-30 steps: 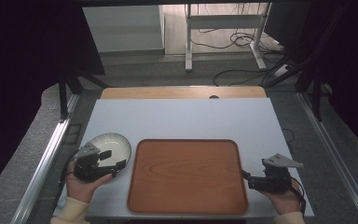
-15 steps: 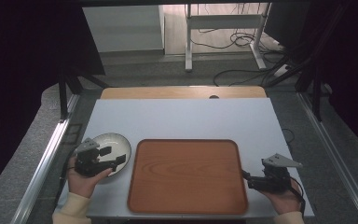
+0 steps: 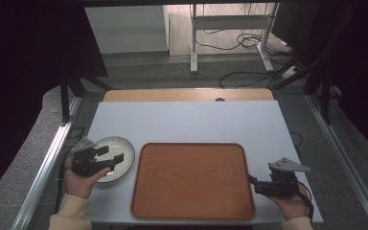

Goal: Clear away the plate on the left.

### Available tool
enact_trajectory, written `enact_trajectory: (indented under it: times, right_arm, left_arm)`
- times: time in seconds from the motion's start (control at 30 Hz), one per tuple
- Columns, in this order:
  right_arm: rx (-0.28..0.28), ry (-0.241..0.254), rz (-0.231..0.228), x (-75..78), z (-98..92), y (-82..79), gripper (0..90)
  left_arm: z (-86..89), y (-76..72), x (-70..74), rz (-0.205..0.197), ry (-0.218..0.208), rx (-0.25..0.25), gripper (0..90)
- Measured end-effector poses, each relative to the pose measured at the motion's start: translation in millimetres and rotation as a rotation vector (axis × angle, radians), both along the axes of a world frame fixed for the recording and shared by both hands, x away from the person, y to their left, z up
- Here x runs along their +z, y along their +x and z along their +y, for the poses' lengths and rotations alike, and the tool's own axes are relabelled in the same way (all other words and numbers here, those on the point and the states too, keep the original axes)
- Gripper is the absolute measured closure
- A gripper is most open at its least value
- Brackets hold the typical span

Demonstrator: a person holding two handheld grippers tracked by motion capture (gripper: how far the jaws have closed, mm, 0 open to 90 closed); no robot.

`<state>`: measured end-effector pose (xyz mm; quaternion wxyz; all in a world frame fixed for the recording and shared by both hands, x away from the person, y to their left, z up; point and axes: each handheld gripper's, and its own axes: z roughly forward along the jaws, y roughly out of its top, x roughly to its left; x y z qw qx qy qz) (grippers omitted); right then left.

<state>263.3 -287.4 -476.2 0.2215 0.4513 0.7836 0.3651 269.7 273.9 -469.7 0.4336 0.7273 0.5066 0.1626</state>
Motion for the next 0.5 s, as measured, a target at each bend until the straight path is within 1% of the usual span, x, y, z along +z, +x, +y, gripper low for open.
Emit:
enact_trajectory:
  times: [0.17,0.23,0.3,0.33,0.4,0.5]
  right_arm:
    - [0.0,-0.002,0.001,-0.2,-0.4,0.0,13.8]
    - [0.001,-0.004,0.002,-0.5,-0.6,0.0,14.0]
    - [-0.001,-0.004,0.003,-0.8,-0.6,0.3,14.0]
    - [-0.002,-0.002,0.004,-0.9,-0.6,0.5,14.0]
    - [-0.002,0.001,0.005,-0.7,-0.3,0.7,14.0]
    - [0.0,0.001,0.003,-0.6,0.3,0.5,14.0]
  left_arm:
    - [4.4,3.8,-1.0,0.001,0.021,0.004,25.5]
    - [7.2,6.3,-2.0,0.008,0.025,0.012,25.4]
    - [7.6,7.3,-2.2,0.01,0.019,0.012,25.5]
    - [8.4,10.5,-2.7,0.018,0.007,0.009,25.4]
    - [8.8,11.4,-3.0,0.018,0.005,0.011,25.4]
    - [12.0,14.2,-3.3,0.019,0.013,0.02,25.4]
